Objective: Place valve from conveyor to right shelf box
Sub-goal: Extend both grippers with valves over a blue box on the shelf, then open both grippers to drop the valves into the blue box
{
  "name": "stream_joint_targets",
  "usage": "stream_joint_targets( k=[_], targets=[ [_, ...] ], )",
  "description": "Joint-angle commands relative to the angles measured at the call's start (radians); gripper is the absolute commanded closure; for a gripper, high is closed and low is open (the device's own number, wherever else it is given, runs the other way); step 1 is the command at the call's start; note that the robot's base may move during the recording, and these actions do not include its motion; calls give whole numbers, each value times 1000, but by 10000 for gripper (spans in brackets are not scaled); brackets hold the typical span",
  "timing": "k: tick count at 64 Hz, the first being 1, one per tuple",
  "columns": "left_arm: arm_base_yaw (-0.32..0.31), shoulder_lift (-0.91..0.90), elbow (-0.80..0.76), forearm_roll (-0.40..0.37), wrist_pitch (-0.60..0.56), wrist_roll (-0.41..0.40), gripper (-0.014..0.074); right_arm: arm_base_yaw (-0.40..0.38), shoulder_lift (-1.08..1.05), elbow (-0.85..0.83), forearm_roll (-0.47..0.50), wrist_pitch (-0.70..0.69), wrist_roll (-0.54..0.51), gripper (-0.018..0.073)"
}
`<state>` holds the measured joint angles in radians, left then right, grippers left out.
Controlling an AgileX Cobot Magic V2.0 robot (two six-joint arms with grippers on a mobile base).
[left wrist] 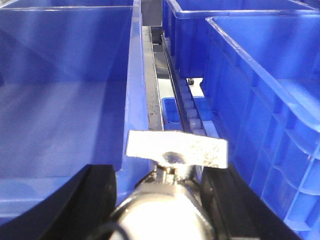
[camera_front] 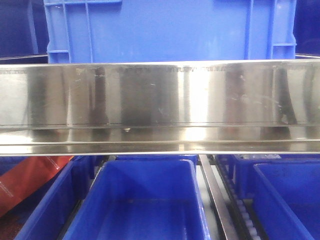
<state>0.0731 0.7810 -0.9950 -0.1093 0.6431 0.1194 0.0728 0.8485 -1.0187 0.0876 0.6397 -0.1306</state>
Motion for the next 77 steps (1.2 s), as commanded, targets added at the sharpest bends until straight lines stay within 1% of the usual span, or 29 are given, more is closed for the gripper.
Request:
stream_joint_targets(
  k=[1,20,26,34,36,45,49,52,55,59,68,71,77],
  targets=[
    [-1,-6,-7,16,-58,0,707,-1,-11,-19,-2,-73,-8,713],
    [-1,-6,-7,16,-58,0,707,-1,-11,-19,-2,-88,-8,713],
    [-1,-6,-7,16,-87,0,707,-1,-11,-19,-2,-110,-8,713],
    [-1,13,-44,16,-91,0,707,5,0,-71,3,-99,-8,713],
    [-1,25,-65,16,-76,0,707,17,9,-94,4,-92,-8,713],
    [-1,119,-218,12,60,0,707,89,81,-243,4,-77,-8,713],
    [-1,169,-290,-23,88,0,707,131,132,-310,4,-79,-8,713],
    [-10,204,-334,-58,93,22,707,160,171,-369,4,-80,-8,713],
    [-30,246,-389,-91,96,62,707,189,220,-421,4,-78,-8,713],
    [-75,298,-455,-131,100,109,707,235,285,-497,4,-71,-8,713],
    [-226,450,-637,-139,124,113,707,302,426,-638,4,-61,-8,713],
    [-273,513,-705,-137,136,113,707,315,464,-676,4,-56,-8,713],
    [-387,649,-841,-129,163,113,707,339,543,-728,4,-44,-8,713]
  ],
)
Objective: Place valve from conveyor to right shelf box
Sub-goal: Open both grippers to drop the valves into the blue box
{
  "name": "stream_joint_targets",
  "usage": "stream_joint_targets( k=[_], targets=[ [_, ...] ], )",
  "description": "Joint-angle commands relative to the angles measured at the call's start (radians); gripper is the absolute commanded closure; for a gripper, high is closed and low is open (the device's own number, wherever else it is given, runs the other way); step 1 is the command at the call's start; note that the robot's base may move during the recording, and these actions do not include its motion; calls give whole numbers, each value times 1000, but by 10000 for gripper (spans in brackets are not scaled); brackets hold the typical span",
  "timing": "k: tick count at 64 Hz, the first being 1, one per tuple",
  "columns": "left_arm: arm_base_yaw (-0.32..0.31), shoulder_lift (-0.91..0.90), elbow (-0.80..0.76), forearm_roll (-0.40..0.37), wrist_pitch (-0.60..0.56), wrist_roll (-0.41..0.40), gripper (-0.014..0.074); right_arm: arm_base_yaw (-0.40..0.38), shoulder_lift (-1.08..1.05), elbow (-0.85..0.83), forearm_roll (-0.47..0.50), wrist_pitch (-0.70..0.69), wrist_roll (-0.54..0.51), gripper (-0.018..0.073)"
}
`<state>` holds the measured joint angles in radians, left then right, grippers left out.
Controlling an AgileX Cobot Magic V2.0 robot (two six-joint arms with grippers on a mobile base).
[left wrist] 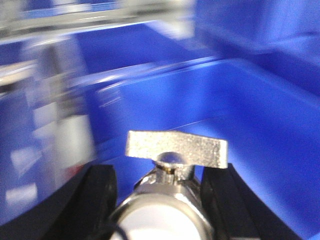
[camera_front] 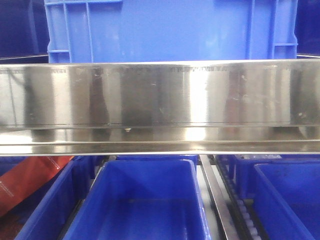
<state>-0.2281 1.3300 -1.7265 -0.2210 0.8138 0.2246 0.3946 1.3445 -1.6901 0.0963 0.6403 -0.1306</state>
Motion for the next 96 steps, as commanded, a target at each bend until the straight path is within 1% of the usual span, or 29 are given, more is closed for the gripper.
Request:
stream_joint_targets(
  k=[1,7,11,20,30,35,39,42,49,53,60,64,67,71,76,80,83,89,91,92,94,96],
  targets=[
    [-99,119,-127,-11,-5,8,707,17,57,-62,-5,-44,-8,713],
    [-165,245,-232,27,6,8,707,22,117,-76,-5,-42,-8,713],
    [-184,324,-294,41,22,8,707,22,147,-76,-4,-35,-8,713],
    [-189,458,-362,41,77,8,707,22,211,-76,14,5,-8,713],
    [-189,539,-362,41,110,8,706,25,263,-76,17,35,-8,713],
    [-187,561,-362,46,133,8,701,25,290,-76,22,49,-8,692],
    [-187,574,-362,46,147,8,657,25,307,-76,30,56,-8,655],
    [-187,580,-362,46,149,6,597,25,321,-75,41,59,-8,605],
    [-187,583,-362,46,149,1,404,25,343,-75,59,78,-8,443],
    [-187,583,-362,46,149,1,272,25,346,-75,59,89,-8,352],
    [-187,583,-362,46,163,1,120,25,346,-75,61,92,-8,199],
    [-187,581,-362,46,165,1,76,25,342,-75,61,92,-8,122],
    [-187,577,-362,48,167,1,61,25,337,-75,61,92,-8,68],
    [-187,570,-362,48,170,1,59,25,328,-75,61,92,-8,34],
    [-187,552,-362,51,174,1,68,25,306,-75,61,96,-8,32],
    [-187,528,-362,57,183,1,89,25,283,-75,61,104,-8,48],
    [-187,509,-362,75,196,1,120,25,261,-75,61,113,-8,81],
    [-187,457,-362,113,227,1,244,25,214,-75,61,117,-8,194],
    [-187,441,-362,123,241,1,294,25,196,-75,61,123,-8,252],
    [-187,433,-362,125,247,1,335,25,183,-75,61,123,-8,277],
    [-187,414,-362,134,257,1,389,25,166,-75,61,123,-8,344],
    [-187,394,-362,142,273,1,474,25,143,-75,61,123,-8,415]
  ],
)
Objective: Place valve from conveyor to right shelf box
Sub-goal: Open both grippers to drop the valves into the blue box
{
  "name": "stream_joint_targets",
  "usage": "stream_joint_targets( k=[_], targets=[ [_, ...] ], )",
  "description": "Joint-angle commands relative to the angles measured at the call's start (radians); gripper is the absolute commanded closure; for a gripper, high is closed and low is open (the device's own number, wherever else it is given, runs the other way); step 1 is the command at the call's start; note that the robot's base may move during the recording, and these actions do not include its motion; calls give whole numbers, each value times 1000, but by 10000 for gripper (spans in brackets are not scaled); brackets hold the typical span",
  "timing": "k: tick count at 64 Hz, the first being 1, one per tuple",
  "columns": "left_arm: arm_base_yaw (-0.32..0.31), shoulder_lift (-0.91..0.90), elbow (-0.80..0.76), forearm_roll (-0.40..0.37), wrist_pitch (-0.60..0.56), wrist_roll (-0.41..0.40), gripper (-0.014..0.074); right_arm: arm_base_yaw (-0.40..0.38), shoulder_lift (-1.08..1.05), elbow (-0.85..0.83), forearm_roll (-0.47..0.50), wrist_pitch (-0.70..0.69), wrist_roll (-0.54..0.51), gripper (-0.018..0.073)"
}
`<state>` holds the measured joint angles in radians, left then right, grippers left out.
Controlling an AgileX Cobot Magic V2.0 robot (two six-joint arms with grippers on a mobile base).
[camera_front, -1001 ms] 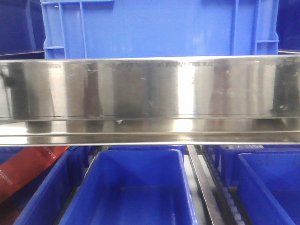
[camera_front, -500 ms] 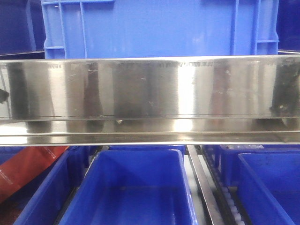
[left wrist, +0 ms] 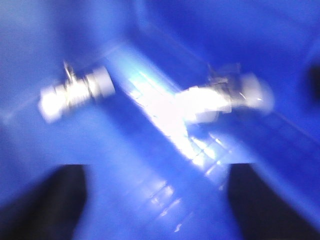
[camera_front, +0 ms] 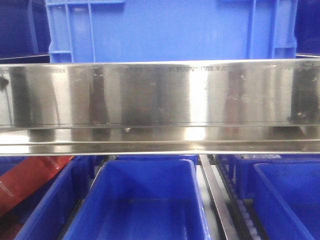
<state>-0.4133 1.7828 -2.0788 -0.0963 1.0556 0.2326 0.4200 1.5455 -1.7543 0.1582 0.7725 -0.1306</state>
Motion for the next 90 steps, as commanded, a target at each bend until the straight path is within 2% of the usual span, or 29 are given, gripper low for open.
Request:
stream_joint_targets(
  k=[1,6,10,18,26,35,48,62,70,78,90],
  targets=[
    [-2,-66,-10,19,36,-7,503,0,-66,-10,0,-6,-8,444],
    [0,-113,-10,22,61,-8,643,0,-120,-9,0,3,-8,608],
    [0,-140,-10,45,83,-49,707,0,-160,4,0,9,-8,727],
    [0,-199,6,133,132,-149,707,-2,-247,62,-5,7,-8,718],
    [0,-285,104,197,81,-205,707,-2,-347,192,-8,-46,-8,718],
    [0,-422,309,203,-63,-238,707,-2,-475,377,-8,-157,-8,718],
    [0,-688,691,203,-387,-240,707,-2,-677,675,-44,-349,-8,718],
    [0,-973,1121,203,-725,-240,707,-2,-858,937,-44,-462,-8,722],
    [0,-1098,1334,203,-853,-240,707,-2,-941,1068,-44,-507,-8,722],
    [0,-1193,1496,183,-932,-240,707,-2,-1001,1179,-44,-564,-8,722],
    [0,-1248,1648,159,-1072,-240,707,-2,-1034,1318,-44,-660,-8,722]
  ],
)
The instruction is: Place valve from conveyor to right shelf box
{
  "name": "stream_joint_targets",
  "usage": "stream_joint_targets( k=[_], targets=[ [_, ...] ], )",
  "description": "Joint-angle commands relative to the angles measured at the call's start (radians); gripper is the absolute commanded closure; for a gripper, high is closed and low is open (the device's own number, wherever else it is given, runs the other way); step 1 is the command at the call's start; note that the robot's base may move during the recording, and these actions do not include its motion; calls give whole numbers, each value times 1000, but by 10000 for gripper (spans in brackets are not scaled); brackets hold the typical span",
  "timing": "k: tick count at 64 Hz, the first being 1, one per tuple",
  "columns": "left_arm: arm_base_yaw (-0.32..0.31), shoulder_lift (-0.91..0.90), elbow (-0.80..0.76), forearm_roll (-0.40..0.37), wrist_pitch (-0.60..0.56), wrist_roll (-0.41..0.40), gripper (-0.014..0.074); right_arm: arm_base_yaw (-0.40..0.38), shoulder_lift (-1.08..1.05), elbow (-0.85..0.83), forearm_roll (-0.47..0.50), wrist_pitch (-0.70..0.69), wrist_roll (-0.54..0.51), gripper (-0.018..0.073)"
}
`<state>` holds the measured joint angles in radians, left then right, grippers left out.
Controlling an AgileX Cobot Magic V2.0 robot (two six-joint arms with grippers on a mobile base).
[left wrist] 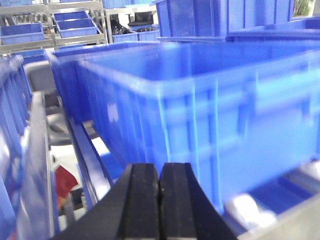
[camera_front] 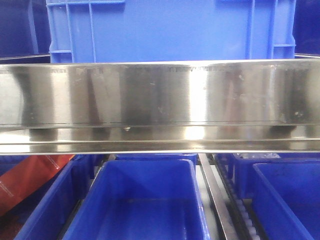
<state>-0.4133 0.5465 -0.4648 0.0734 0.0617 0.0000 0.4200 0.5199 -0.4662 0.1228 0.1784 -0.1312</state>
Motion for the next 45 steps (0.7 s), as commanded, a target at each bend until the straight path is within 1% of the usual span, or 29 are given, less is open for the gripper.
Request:
stream_joint_targets(
  k=[1,45],
  targets=[
    [0,-12,36,-11,-88,-7,707,-2,-8,32,-8,-69,-8,722],
    [0,-12,41,-11,-87,-7,707,-2,-8,39,-8,-82,-8,722]
  ],
)
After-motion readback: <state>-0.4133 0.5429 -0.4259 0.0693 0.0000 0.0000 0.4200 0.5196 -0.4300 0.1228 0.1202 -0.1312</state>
